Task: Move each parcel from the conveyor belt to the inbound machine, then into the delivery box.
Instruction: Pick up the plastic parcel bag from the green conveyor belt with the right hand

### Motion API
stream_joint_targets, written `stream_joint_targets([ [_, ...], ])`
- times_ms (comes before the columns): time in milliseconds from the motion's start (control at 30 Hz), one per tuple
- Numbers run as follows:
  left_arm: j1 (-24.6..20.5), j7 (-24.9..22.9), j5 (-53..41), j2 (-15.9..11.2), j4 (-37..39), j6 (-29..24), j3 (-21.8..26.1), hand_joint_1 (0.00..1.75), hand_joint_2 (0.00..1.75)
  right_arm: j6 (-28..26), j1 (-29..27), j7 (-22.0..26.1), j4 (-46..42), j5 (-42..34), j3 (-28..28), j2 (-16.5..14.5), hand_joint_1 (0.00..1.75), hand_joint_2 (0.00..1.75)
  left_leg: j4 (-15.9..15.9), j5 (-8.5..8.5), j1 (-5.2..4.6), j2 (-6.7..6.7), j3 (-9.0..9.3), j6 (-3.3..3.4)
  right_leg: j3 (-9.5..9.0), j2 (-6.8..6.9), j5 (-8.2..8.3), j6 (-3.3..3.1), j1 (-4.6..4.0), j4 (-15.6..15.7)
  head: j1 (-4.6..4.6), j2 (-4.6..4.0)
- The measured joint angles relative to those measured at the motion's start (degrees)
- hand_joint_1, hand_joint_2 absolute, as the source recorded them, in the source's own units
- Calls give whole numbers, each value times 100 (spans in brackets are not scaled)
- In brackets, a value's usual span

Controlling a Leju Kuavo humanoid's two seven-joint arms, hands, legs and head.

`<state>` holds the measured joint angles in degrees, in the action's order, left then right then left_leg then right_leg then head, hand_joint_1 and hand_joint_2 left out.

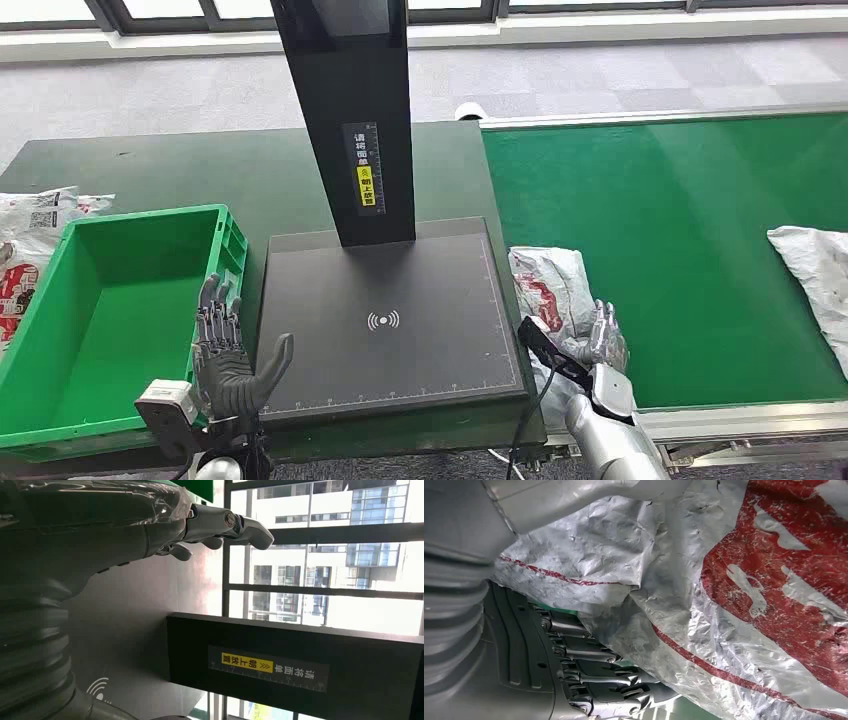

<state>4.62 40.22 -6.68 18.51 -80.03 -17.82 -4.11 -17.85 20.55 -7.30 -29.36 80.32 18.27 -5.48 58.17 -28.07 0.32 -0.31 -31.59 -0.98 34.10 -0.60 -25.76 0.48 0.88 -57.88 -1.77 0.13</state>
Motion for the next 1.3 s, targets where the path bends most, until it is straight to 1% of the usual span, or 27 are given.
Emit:
stream_joint_targets([
  [333,-3,0,-27,0,25,8,0,0,175,13,74,37,140,19,0,37,175,175,0,-1,0,4,28,1,-29,-6,0,0,-1,1,0,0],
  [500,-5,0,-48,0,49,21,0,0,175,-75,76,79,143,40,0,46,175,175,0,-1,0,2,31,0,-34,-5,0,0,-1,1,0,0],
  [667,-4,0,-56,0,48,8,0,0,175,-335,78,184,154,39,0,47,175,175,0,-1,0,0,28,1,-33,-4,0,1,0,1,0,0],
  [767,-2,0,-54,0,40,-8,0,0,175,-729,69,397,150,-53,1,42,175,175,0,0,0,-3,20,1,-29,-1,0,1,1,1,0,0],
  [833,5,0,-54,0,28,-21,0,0,175,-1194,30,720,57,-241,4,18,175,175,0,0,0,-5,15,2,-26,2,0,1,1,1,0,0],
  [900,17,0,-53,0,7,-46,0,0,175,-1700,-52,1175,-191,-528,9,-40,175,175,0,1,0,-7,12,2,-23,4,0,1,1,1,0,0],
  [967,24,0,-49,0,-7,-66,0,0,175,-2041,-177,1683,-602,-887,15,-134,175,175,0,1,0,-7,12,1,-21,4,0,1,0,1,0,0],
  [1033,25,0,-46,1,-12,-73,0,0,175,-2185,-390,2325,-1245,-1343,34,-288,175,175,-1,0,0,-7,9,1,-18,5,-1,1,-1,1,0,0],
  [1100,25,0,-50,2,-16,-82,0,0,175,-2229,-640,3034,-2012,-1805,71,-511,175,175,-1,0,0,-8,4,1,-12,7,-1,1,-2,1,1,0],
  [1167,24,0,-54,2,-14,-102,0,0,175,-2239,-856,3605,-2729,-2157,96,-750,175,175,-2,0,0,-8,2,0,-8,7,-3,-1,-4,0,2,0],
  [1233,22,0,-53,2,-9,-119,0,0,175,-2239,-1024,3946,-3350,-2369,101,-954,175,175,-2,1,1,-7,1,0,-7,6,-4,-2,-5,0,2,0],
  [1300,21,0,-51,2,-4,-121,0,0,175,-2238,-1133,4066,-3814,-2453,101,-1100,175,175,-2,1,3,-6,2,0,-8,6,-4,-2,-4,0,1,0],
])
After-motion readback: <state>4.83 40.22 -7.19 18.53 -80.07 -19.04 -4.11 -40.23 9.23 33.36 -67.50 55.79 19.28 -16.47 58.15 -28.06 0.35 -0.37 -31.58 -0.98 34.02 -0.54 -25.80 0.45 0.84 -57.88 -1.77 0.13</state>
